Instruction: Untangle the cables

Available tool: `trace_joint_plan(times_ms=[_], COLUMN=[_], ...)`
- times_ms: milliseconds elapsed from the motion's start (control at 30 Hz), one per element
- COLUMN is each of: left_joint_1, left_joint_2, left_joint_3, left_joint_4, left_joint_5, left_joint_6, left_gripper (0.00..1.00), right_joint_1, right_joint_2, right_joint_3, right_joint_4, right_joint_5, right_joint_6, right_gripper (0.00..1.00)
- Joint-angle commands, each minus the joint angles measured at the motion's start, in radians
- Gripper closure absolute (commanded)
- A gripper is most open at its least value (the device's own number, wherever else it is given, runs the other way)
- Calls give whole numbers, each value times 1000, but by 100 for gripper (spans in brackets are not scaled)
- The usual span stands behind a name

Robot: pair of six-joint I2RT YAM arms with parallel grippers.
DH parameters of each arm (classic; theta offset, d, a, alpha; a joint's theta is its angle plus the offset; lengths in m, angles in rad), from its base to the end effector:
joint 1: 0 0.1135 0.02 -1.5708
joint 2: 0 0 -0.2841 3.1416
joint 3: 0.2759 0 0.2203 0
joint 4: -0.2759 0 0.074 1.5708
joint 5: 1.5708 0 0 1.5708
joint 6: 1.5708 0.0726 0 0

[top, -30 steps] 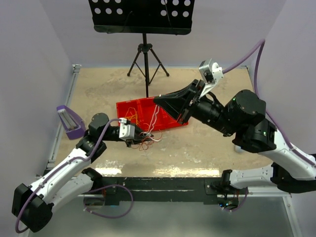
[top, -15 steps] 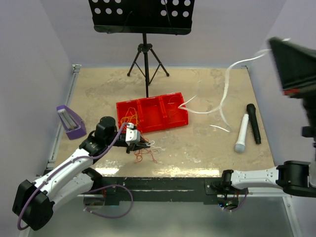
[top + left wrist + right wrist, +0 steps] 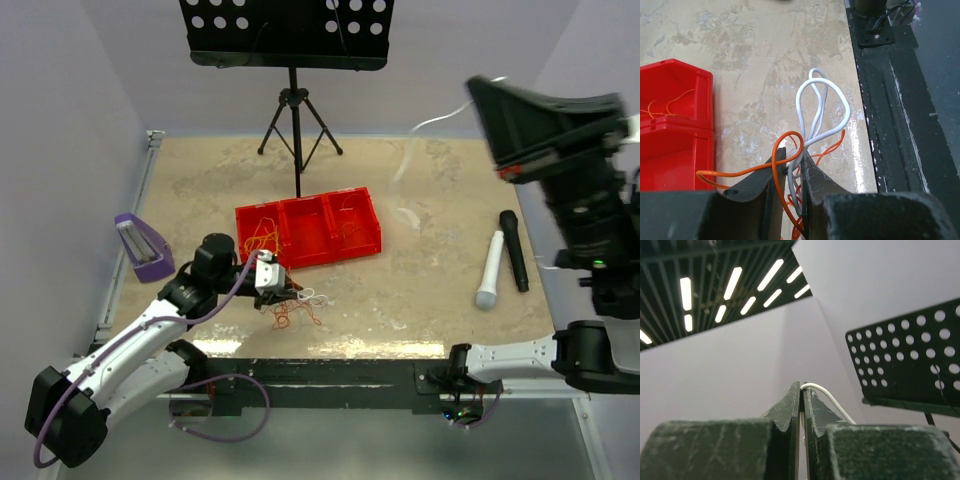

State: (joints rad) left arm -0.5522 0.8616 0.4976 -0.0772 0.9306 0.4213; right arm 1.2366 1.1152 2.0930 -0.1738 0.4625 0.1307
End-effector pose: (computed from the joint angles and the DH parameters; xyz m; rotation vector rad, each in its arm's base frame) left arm 0.1062 -0.1338 0.2596 1.3963 1.3704 -1.0113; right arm 0.0503 0.0462 0.6780 -0.0226 0.9197 1.0991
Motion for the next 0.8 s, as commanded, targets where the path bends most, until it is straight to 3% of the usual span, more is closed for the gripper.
trace_joint_plan(times_ms=[0,267,767], left_joint_1=[1,0,5], left_joint_2=[-30,-81,-171], left_joint_3=[113,134,170], left_joint_4=[-30,-266,-421], left_joint_5=[53,77,99], left_joint_6=[-7,157,297], left_gripper=[77,78,77], right_joint_1=[0,-34,-299], right_joint_2=[54,141,354], right_joint_3=[-112,-271,-312], right_joint_4=[-13,98,220], right_joint_5=[62,54,-252], right_joint_6=[20,79,156], right_gripper=[100,100,100])
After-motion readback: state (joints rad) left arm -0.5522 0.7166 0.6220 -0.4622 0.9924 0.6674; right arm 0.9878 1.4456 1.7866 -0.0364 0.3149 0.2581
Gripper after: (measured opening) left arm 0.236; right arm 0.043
